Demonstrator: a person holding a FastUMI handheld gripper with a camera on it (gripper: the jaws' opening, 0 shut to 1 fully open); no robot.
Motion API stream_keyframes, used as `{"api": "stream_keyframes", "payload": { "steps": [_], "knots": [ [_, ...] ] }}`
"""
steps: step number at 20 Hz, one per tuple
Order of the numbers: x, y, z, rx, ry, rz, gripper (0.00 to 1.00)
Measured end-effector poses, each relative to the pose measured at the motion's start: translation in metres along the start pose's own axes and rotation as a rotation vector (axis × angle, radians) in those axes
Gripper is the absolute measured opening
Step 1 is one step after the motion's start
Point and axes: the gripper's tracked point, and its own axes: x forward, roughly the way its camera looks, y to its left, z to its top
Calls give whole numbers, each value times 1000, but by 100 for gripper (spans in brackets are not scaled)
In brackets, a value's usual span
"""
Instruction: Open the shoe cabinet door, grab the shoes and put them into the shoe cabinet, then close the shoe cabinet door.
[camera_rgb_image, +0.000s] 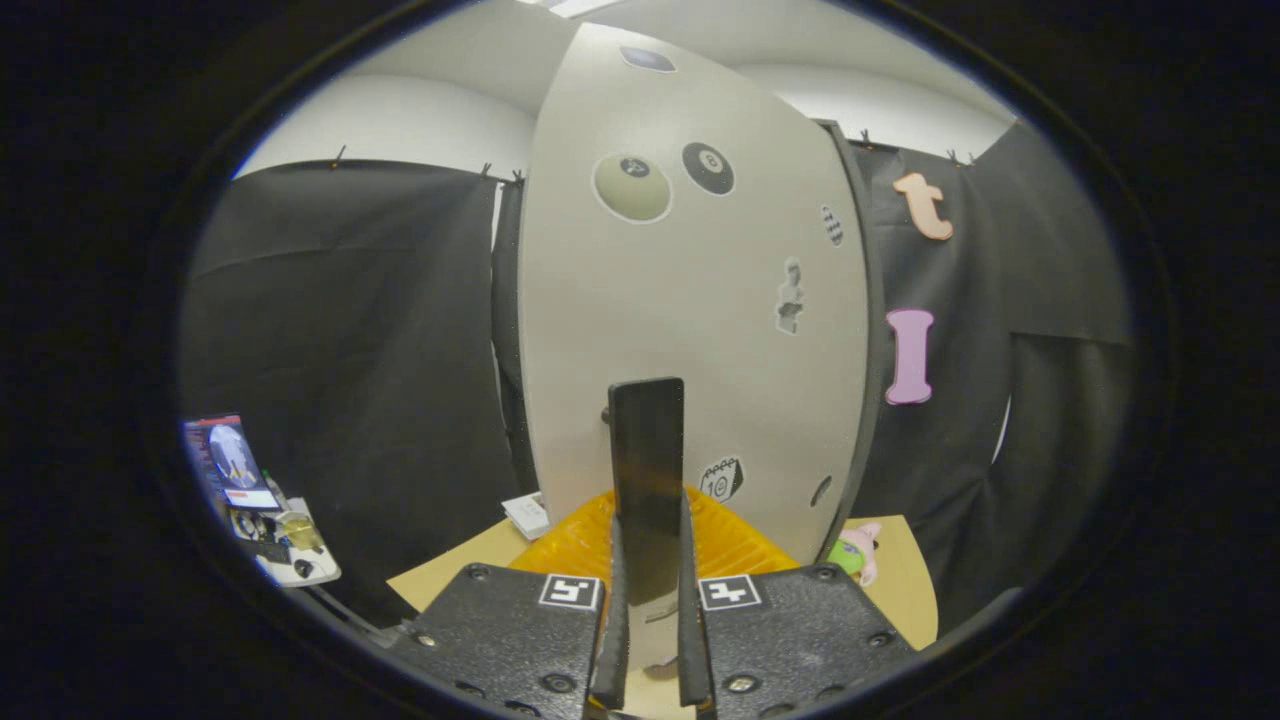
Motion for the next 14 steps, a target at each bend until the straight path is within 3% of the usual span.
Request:
{"api": "stream_keyframes", "payload": {
  "steps": [8, 14],
  "knots": [
    [-30, -35, 1, 25, 7, -78, 22],
    [-40, -88, 5, -11, -20, -263, 10]
  ]
}}
